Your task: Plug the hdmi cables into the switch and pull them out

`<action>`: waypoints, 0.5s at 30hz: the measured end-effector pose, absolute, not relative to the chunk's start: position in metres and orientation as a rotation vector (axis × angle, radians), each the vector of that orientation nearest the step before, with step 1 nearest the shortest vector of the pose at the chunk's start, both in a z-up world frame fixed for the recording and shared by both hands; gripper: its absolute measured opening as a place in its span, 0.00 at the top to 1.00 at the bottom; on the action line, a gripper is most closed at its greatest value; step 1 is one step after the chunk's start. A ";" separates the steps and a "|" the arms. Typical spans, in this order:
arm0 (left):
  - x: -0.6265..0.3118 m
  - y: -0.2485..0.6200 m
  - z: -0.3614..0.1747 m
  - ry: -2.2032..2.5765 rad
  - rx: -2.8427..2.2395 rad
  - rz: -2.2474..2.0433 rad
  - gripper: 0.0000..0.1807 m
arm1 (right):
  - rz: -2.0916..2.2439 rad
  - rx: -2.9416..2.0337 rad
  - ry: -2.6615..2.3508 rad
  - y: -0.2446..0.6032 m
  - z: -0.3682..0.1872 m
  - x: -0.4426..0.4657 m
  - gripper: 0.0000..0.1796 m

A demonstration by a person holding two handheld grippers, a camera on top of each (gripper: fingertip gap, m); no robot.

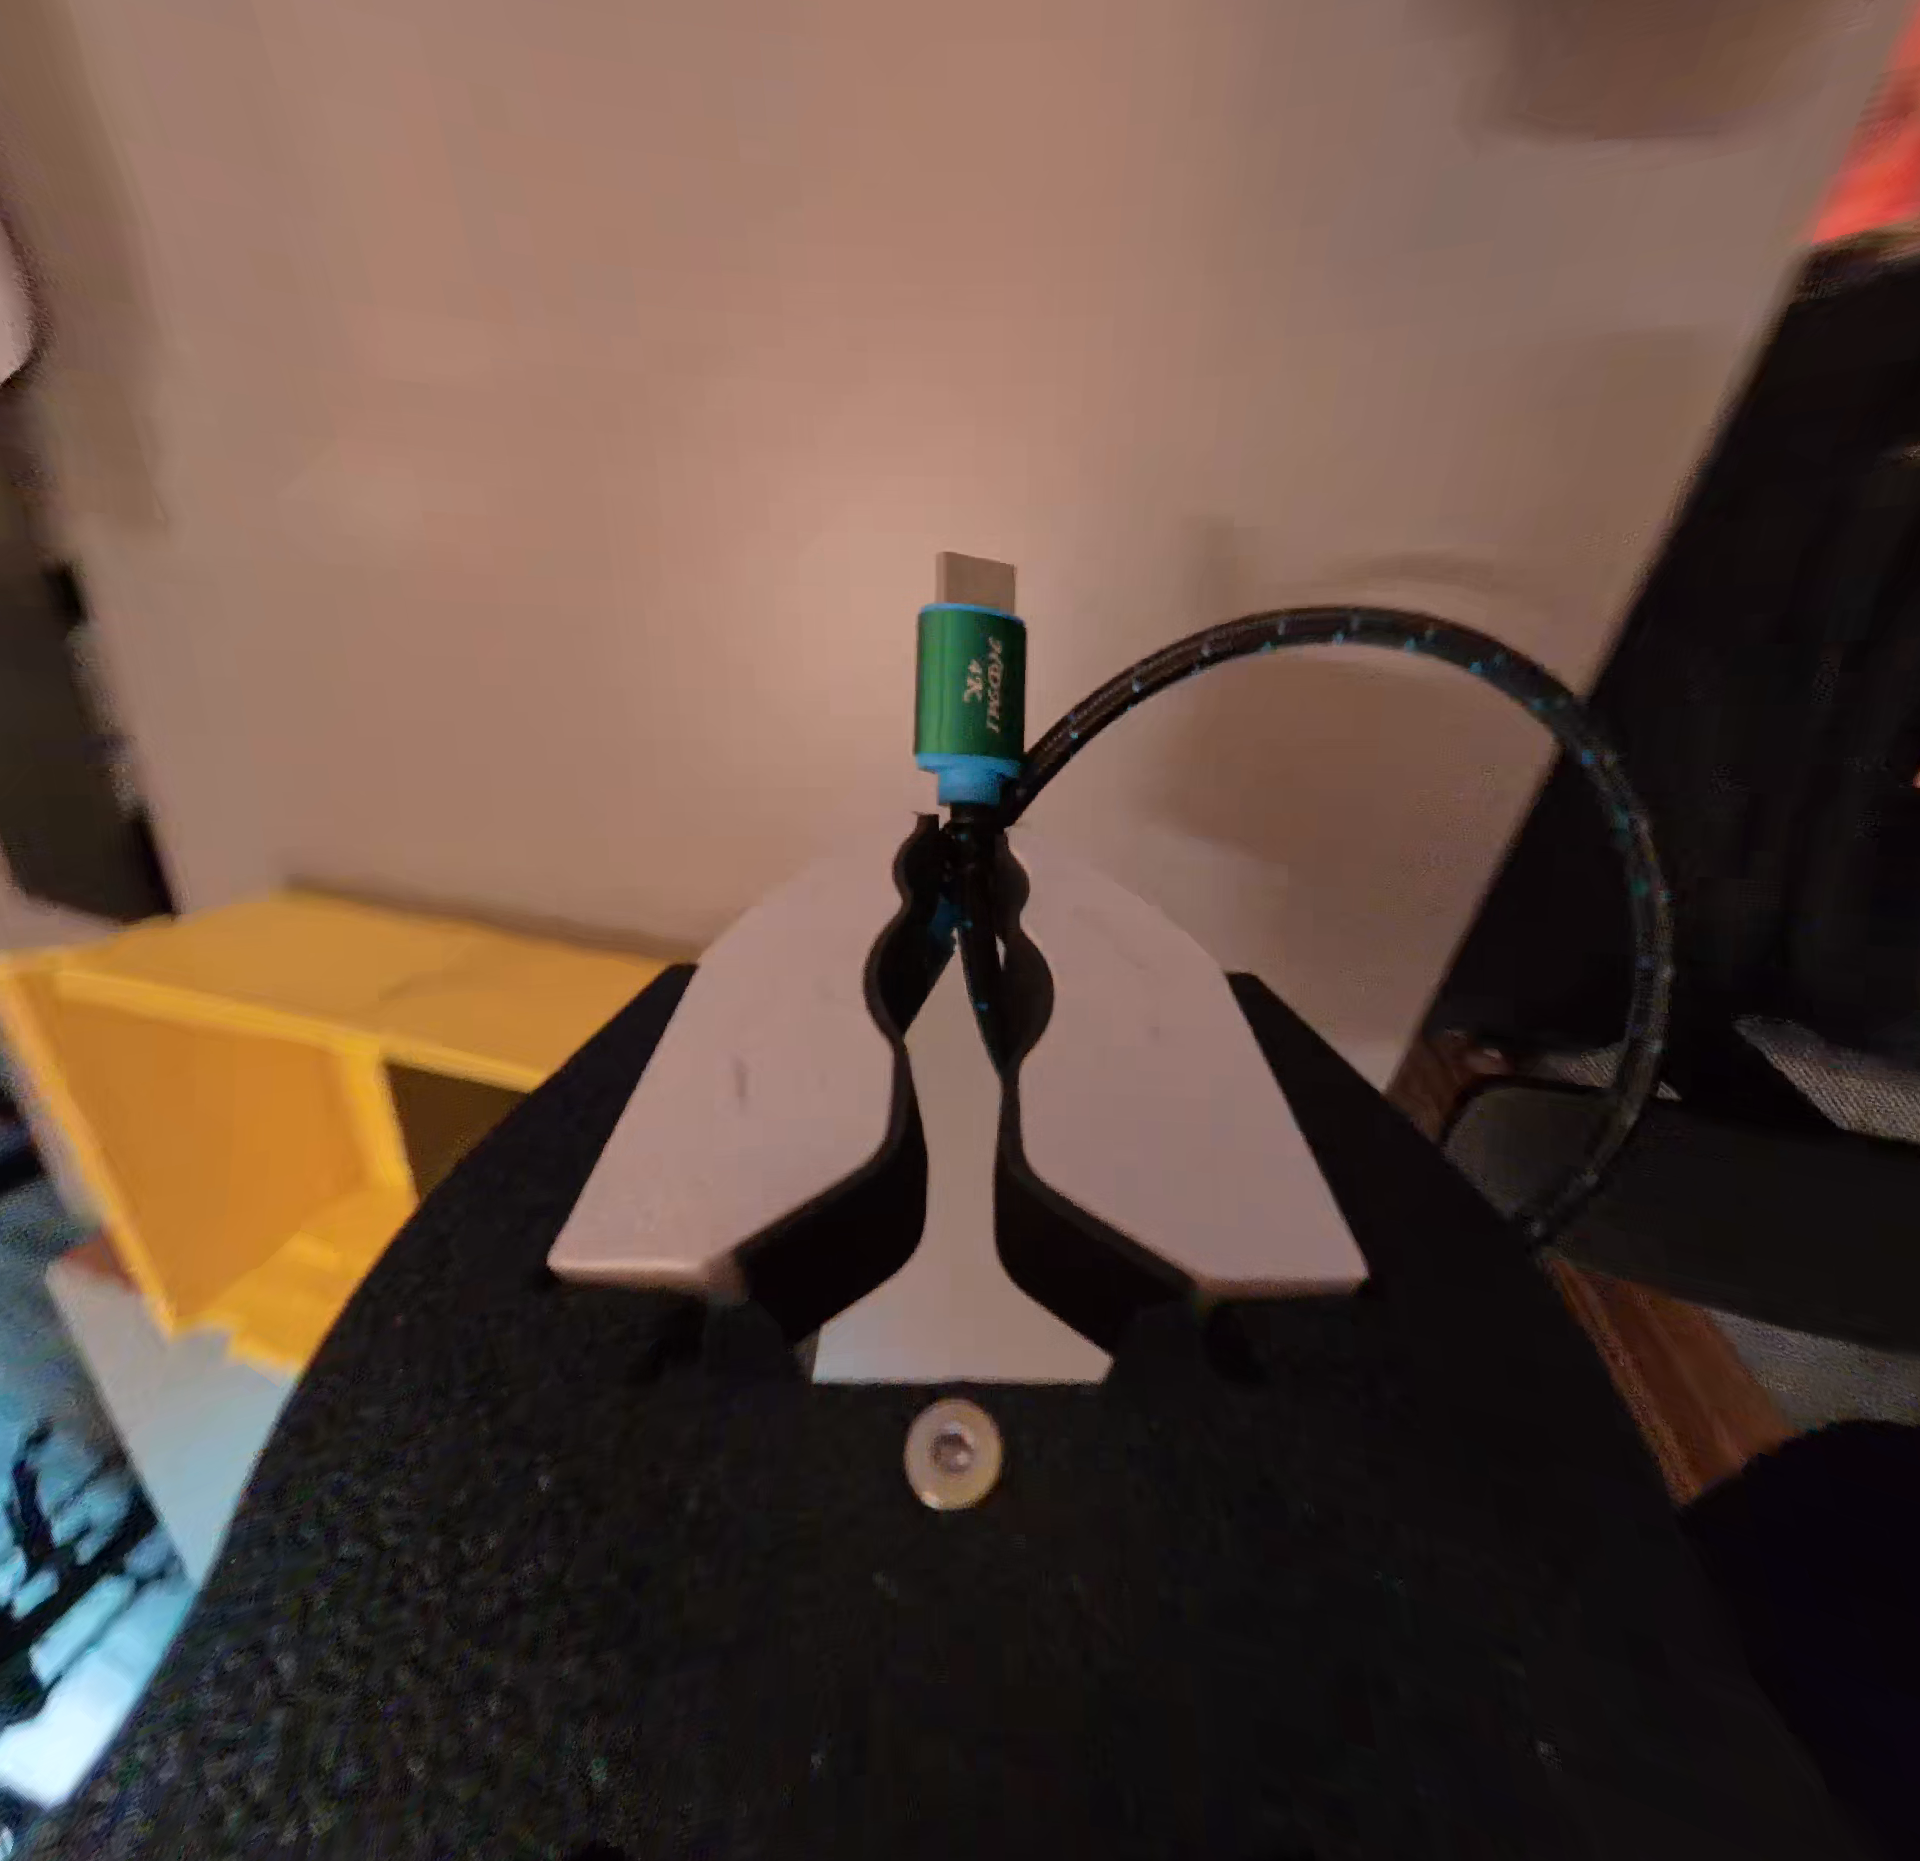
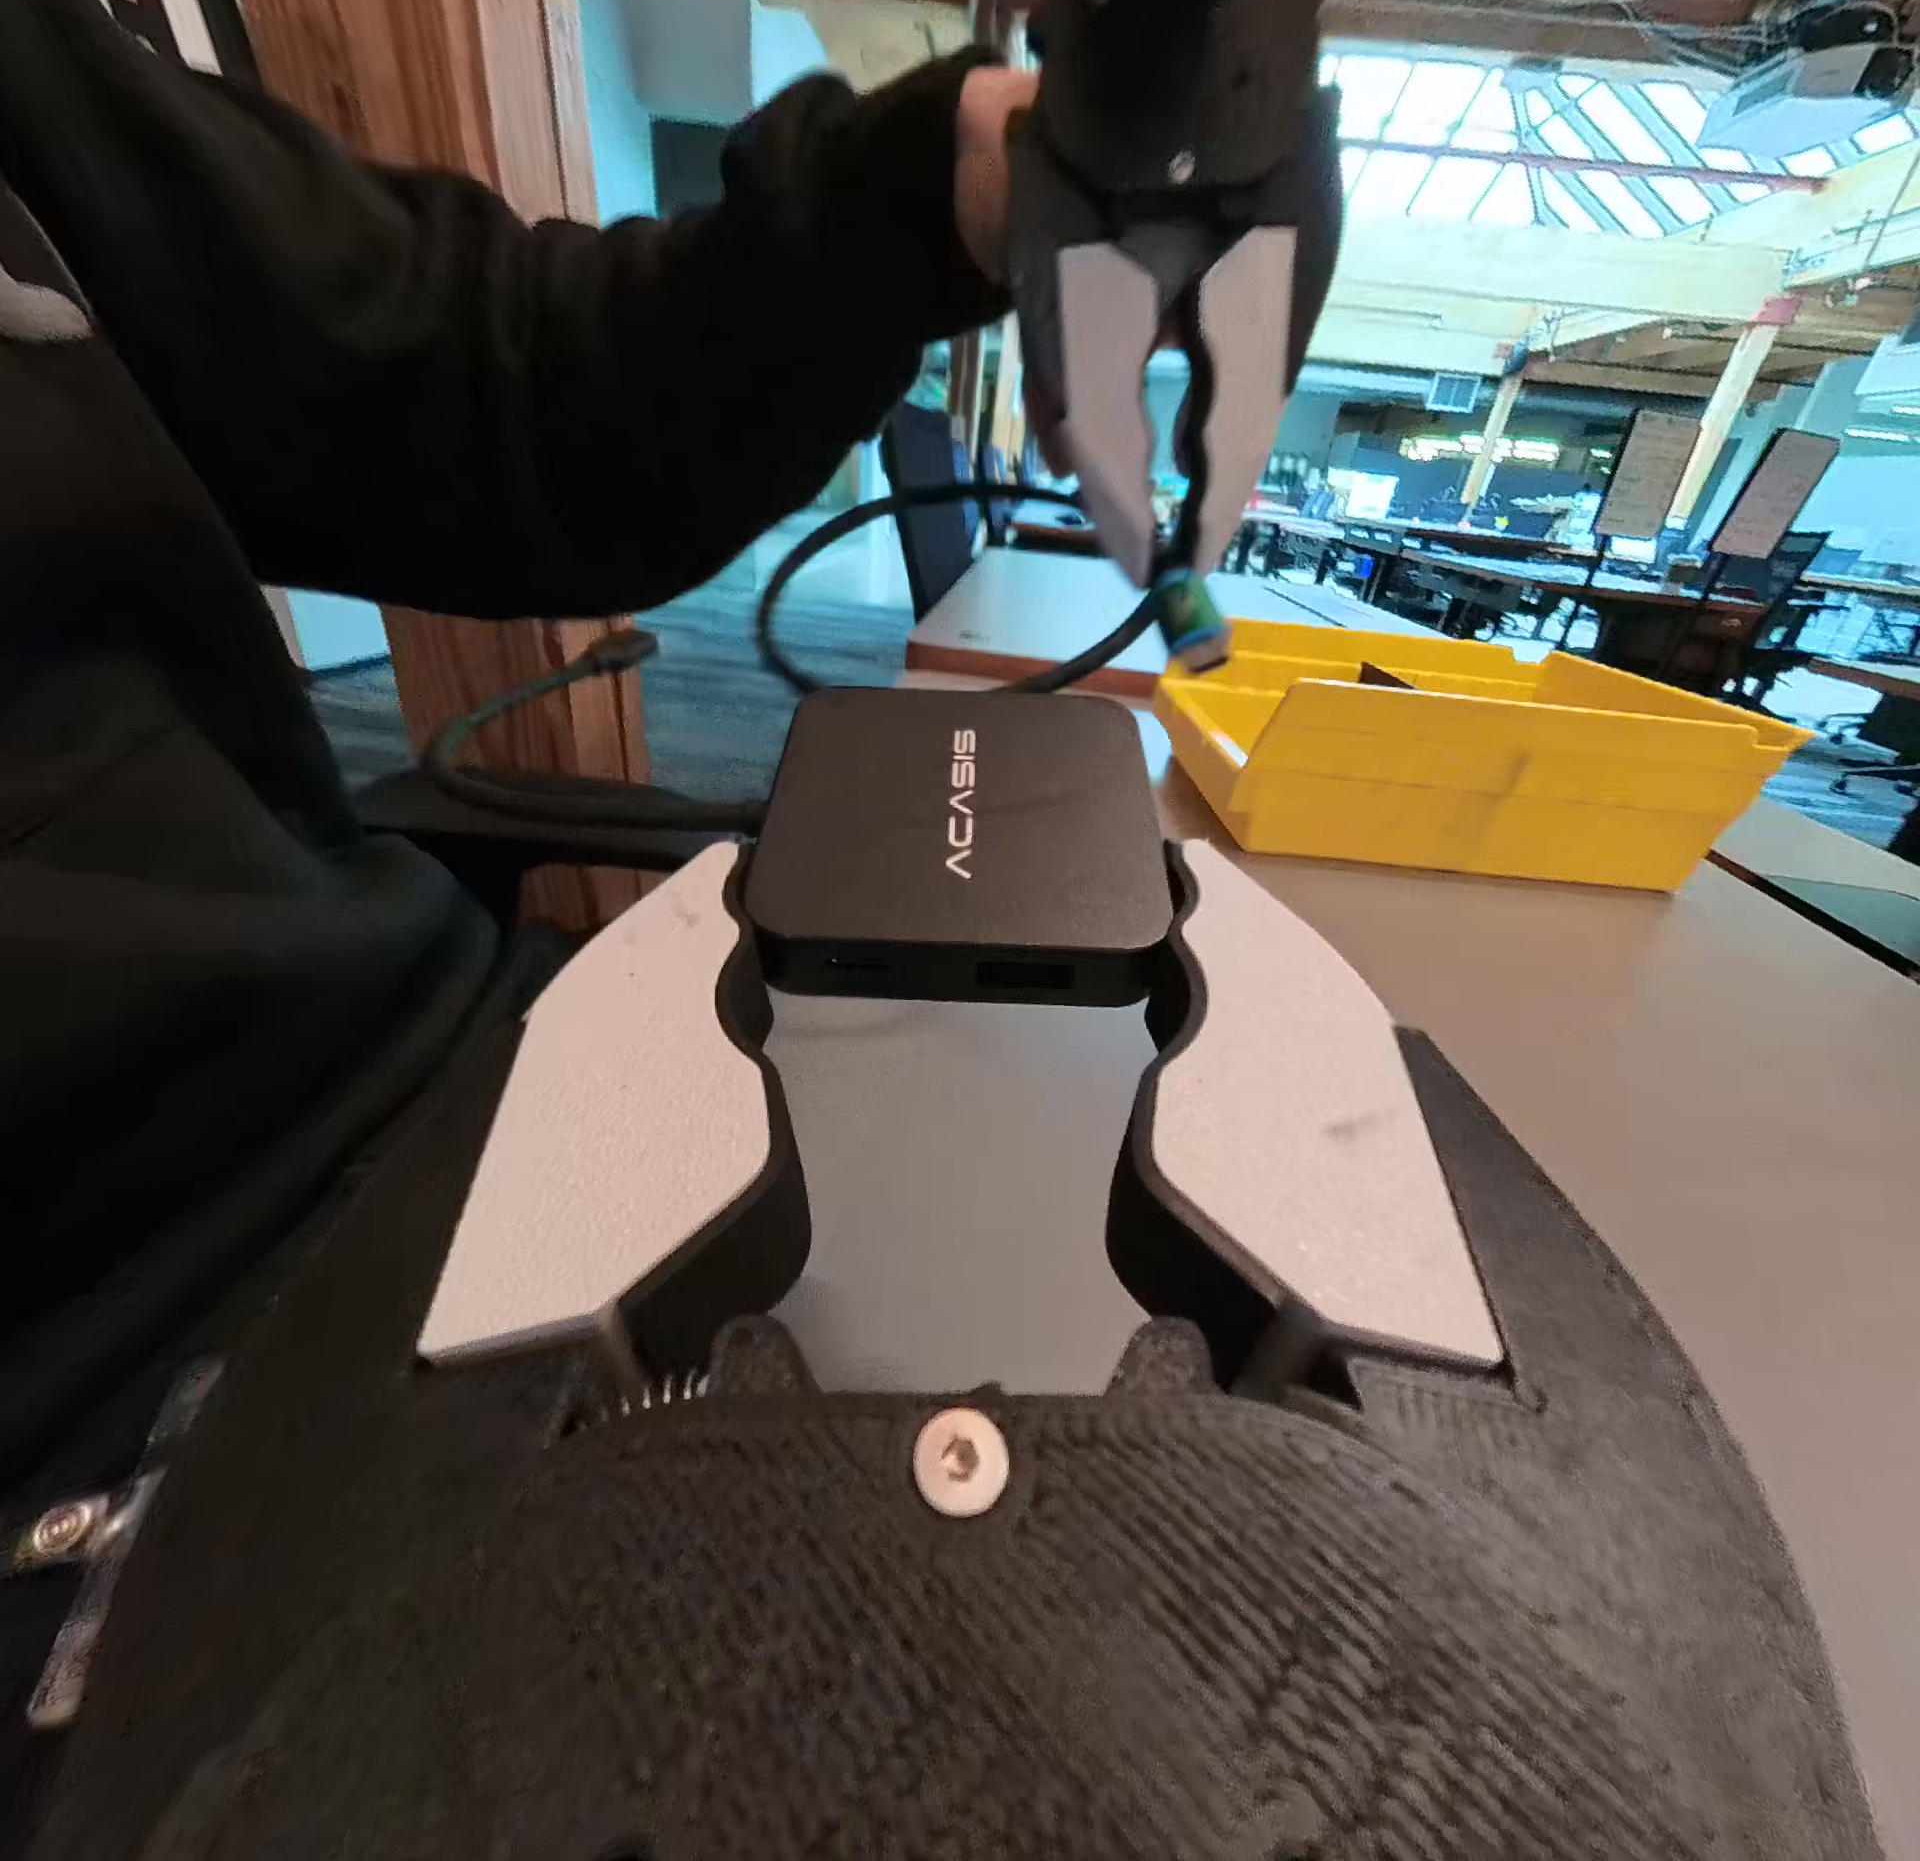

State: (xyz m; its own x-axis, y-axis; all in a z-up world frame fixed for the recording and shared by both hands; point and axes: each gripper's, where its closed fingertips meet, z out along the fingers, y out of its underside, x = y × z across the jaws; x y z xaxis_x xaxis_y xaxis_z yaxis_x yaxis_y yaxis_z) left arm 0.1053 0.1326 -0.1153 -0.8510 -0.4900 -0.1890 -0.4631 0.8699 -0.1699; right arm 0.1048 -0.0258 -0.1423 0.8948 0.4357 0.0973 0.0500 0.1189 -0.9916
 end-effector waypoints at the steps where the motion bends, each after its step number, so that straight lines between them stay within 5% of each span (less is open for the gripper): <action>1: 0.113 0.147 -0.108 2.760 -0.778 -0.161 0.95 | 0.270 -1.454 -0.407 -0.027 -0.145 0.108 0.59; 6: 0.101 0.116 -0.087 2.802 -0.827 -0.591 0.95 | 0.224 -1.441 -0.371 -0.029 -0.144 0.118 0.59; 15: 0.083 0.051 -0.120 3.005 -0.700 -0.483 0.95 | 0.254 -1.449 -0.415 -0.021 -0.147 0.104 0.59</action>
